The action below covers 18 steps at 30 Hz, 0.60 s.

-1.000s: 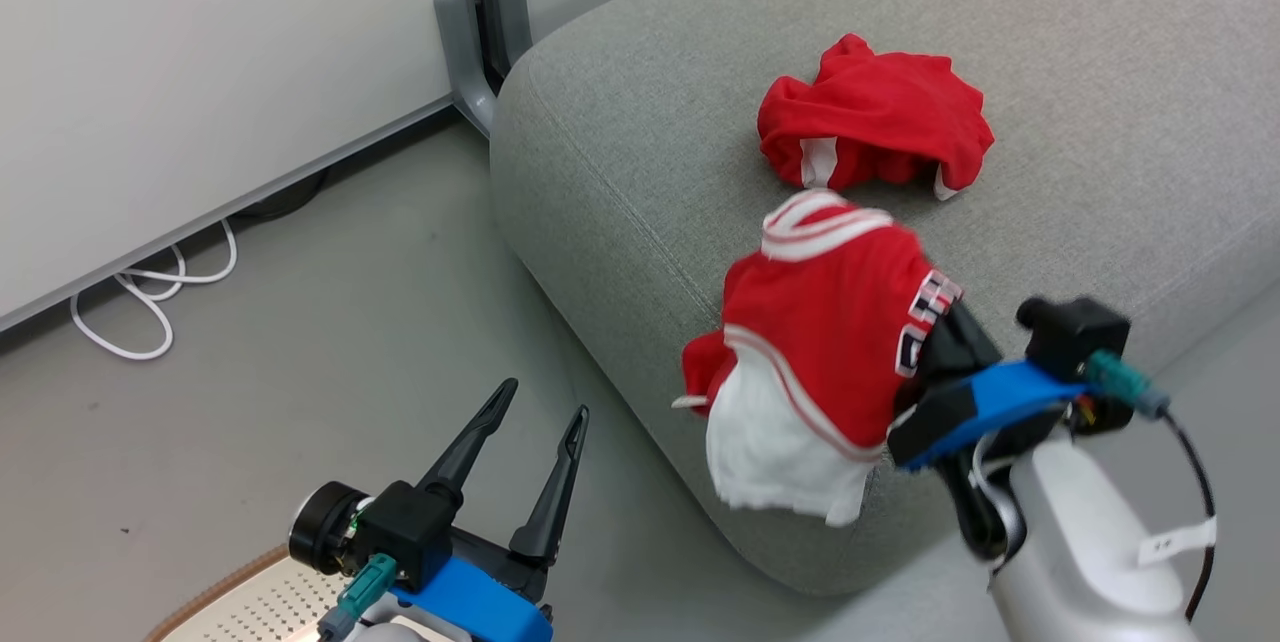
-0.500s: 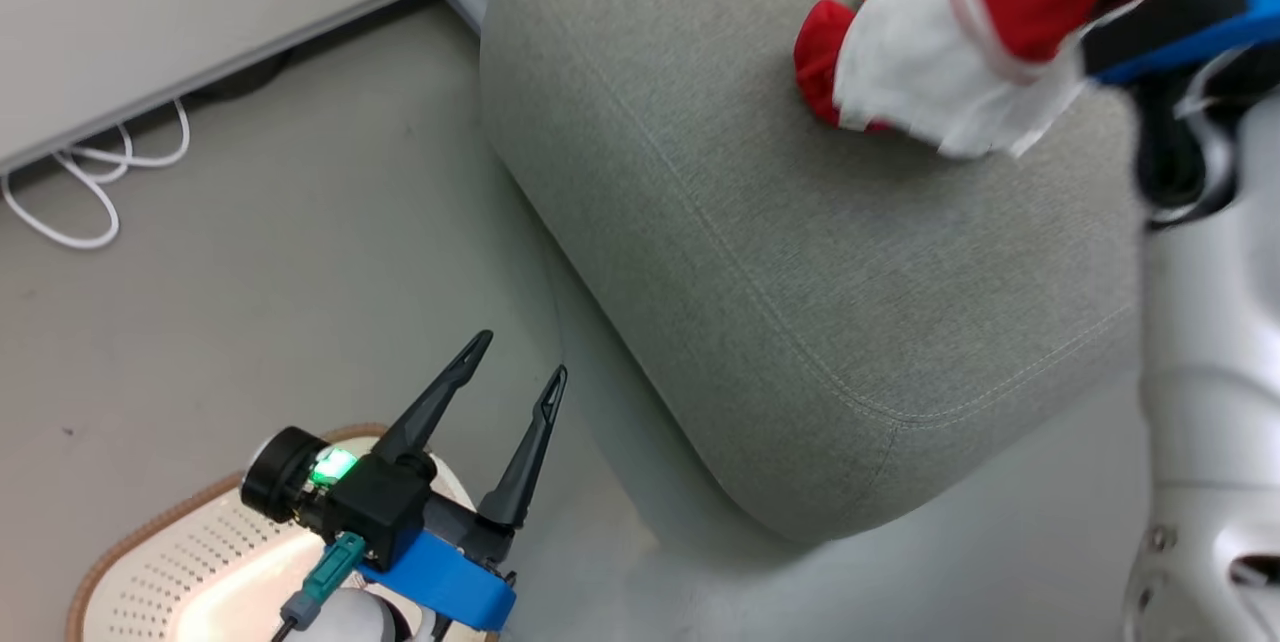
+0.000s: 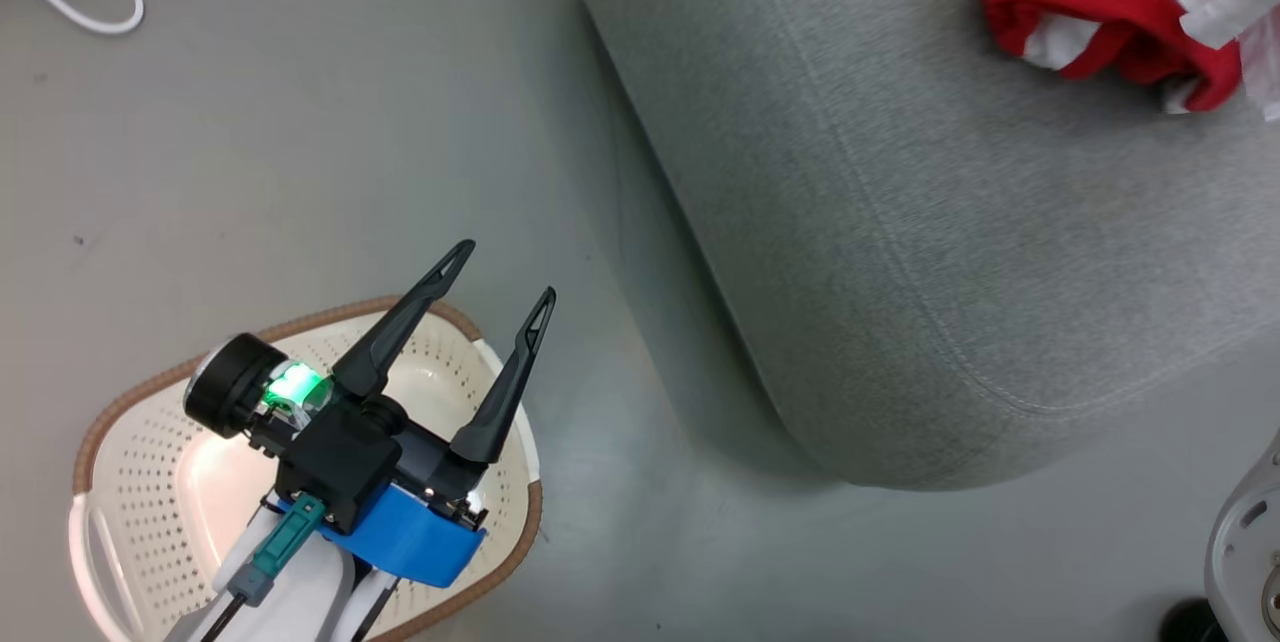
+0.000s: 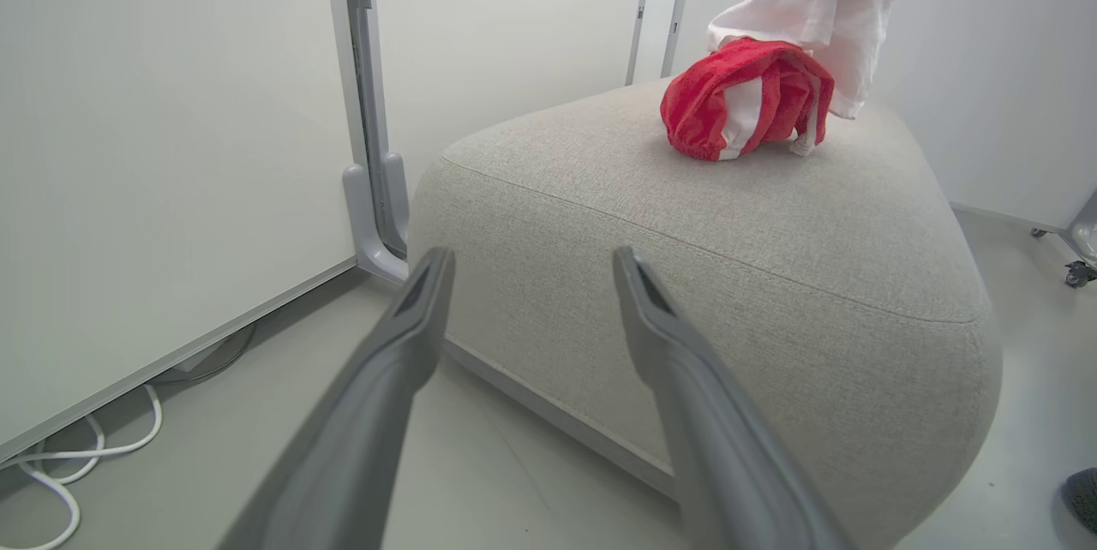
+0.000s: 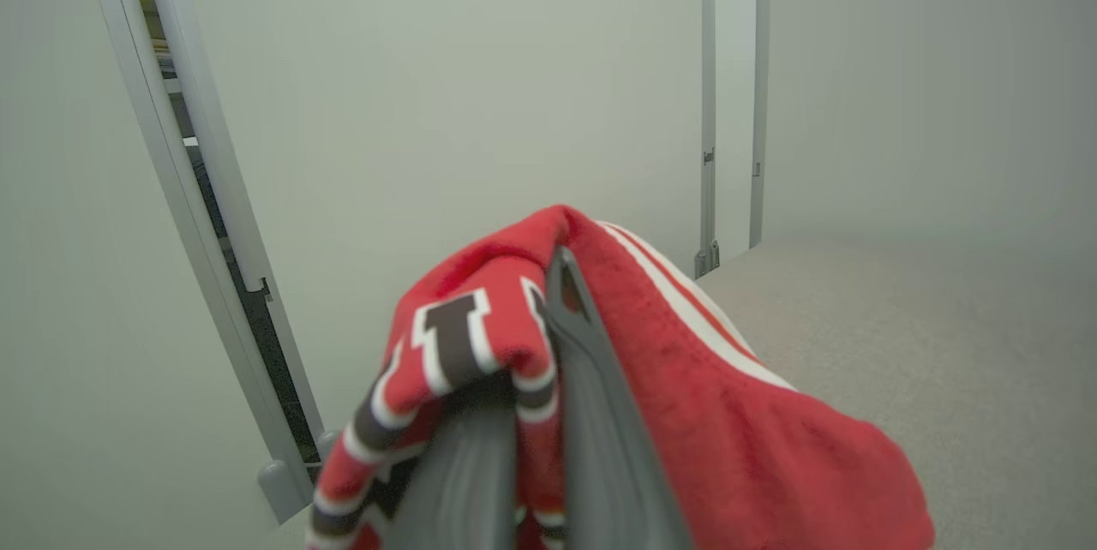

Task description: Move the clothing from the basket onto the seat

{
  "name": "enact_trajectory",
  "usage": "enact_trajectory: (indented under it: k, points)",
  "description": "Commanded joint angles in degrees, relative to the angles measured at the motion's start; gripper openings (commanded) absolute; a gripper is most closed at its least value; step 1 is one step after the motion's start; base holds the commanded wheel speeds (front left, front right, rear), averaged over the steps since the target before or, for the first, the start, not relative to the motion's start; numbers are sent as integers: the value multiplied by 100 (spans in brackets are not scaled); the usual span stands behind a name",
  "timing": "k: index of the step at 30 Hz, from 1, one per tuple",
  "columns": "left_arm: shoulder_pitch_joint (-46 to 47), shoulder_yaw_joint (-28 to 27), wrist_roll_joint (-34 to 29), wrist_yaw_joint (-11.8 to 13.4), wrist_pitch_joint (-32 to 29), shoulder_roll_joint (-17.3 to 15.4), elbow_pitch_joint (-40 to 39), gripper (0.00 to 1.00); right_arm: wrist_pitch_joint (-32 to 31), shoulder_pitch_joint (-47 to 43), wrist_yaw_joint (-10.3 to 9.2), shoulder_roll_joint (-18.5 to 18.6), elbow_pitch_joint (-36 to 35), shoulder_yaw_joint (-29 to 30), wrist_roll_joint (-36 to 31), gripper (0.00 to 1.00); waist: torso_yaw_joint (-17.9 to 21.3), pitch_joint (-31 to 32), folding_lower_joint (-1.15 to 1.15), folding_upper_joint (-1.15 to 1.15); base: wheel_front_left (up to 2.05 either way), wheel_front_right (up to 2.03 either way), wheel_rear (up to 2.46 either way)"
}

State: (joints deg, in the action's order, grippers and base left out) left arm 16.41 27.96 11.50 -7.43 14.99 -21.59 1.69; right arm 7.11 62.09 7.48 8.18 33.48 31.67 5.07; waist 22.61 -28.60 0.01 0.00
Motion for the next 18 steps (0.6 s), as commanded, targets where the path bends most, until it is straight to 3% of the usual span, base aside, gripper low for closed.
enact_trajectory:
  k: [1,9,18]
  points:
    - [121,-31,-49,-7,28,-54,-62,100,86,-1,3,16,106,58,-50,0,-211,-275,-1,0,0,0,0]
    - [249,-51,-122,1,29,-214,-256,100,488,-118,3,-55,1077,381,-315,0,-310,-668,-1,0,0,0,0]
    - [284,-37,-78,30,29,-195,-234,100,693,-108,3,-86,1727,660,-822,0,-324,-649,-1,0,0,0,0]
